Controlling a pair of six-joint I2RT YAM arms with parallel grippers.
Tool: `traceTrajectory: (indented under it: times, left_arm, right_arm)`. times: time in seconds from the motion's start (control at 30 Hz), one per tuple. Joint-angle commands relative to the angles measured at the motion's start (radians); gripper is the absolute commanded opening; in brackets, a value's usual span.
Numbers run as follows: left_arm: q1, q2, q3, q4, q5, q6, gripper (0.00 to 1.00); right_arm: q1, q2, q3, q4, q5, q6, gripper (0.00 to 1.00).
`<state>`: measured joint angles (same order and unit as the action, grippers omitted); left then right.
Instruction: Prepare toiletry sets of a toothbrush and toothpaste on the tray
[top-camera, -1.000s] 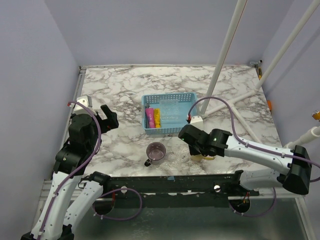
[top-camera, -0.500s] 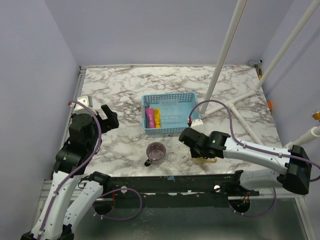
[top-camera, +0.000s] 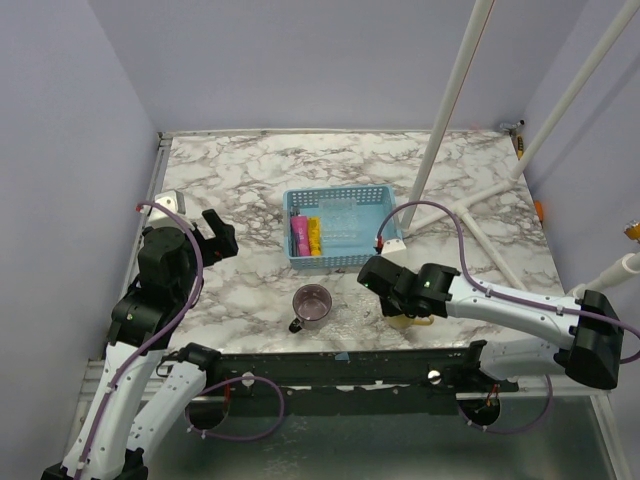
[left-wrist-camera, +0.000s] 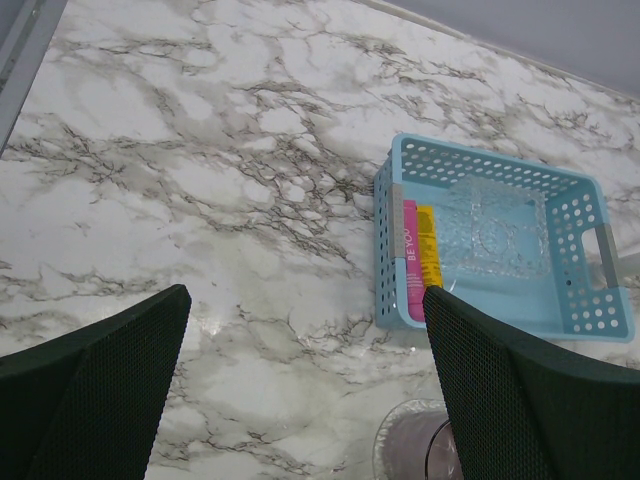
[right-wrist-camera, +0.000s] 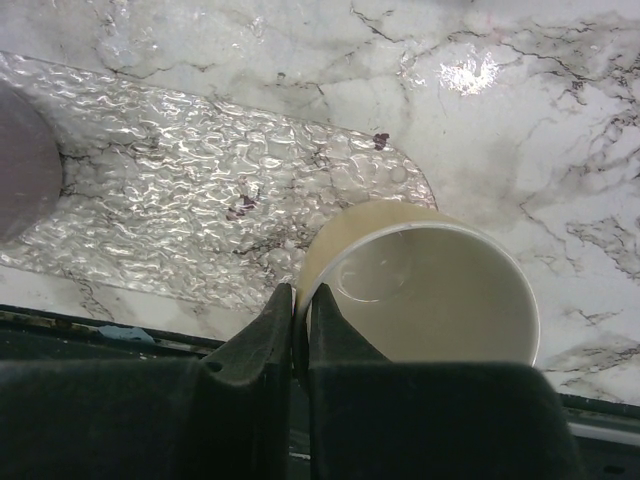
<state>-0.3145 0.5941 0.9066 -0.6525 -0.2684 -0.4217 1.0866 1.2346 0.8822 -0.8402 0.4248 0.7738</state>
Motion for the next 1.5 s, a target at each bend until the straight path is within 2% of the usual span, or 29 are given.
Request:
traceTrajectory:
  times: [0.0,0.3,0.47,0.63,1.07,1.47]
  left_arm:
    - [-0.003,-0.001,-0.005,0.007,0.023,0.009,0.98]
    - [-0.003,-0.002,-0.005,0.007,0.025,0.009,0.98]
    - [-0.004,-0.002,-0.005,0.007,0.025,0.008,0.98]
    - [-0.003,-0.002,-0.005,0.007,0.026,0.009,0.98]
    - [-0.003,-0.004,-0.005,0.008,0.026,0.009,0.98]
    - [-0.003,-0.006,-0.005,0.008,0.037,0.009,0.98]
  right_arm:
    - [0.006,-0.007,-0.012,0.033,0.000,0.023,0.09]
    - [0.007,-0.015,-0.012,0.028,-0.004,0.031,0.15]
    - [0.007,-0.023,-0.003,0.014,0.001,0.036,0.23]
    - [0.006,-0.035,0.019,-0.011,0.017,0.038,0.25]
    - [0.007,-0.084,0.163,-0.142,0.102,0.018,0.32]
    - [0.006,-0.006,0.301,-0.041,0.129,-0.071,0.35]
